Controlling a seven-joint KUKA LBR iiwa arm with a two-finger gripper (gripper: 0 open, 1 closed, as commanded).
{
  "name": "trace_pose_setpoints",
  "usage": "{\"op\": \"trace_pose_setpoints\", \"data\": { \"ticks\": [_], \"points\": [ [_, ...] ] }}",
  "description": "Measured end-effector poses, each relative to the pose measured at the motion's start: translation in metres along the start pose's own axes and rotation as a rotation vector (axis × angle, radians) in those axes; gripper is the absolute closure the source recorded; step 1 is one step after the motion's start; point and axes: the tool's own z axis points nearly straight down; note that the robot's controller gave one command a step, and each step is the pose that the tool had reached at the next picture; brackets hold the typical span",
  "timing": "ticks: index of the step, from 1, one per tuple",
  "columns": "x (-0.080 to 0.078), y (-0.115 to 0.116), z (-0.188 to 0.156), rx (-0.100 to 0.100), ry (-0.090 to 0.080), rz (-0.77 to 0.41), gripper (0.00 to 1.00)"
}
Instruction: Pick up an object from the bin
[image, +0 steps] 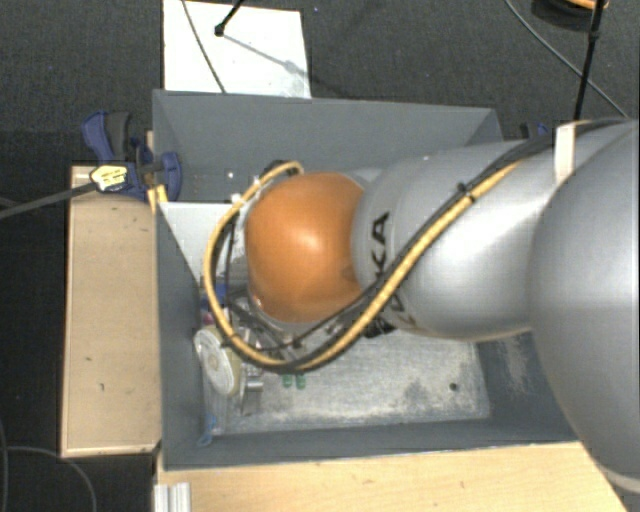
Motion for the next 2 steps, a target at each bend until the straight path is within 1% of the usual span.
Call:
{"op": "trace_pose_setpoints", "data": {
  "ticks": [1,2],
  "points": [
    [-0.033,-0.062,0.116,0.000,-0.008,0.008,0.00],
    [-0.049,-0.011,0.115,0.002,-0.014,-0.306,0.00]
  ]
}}
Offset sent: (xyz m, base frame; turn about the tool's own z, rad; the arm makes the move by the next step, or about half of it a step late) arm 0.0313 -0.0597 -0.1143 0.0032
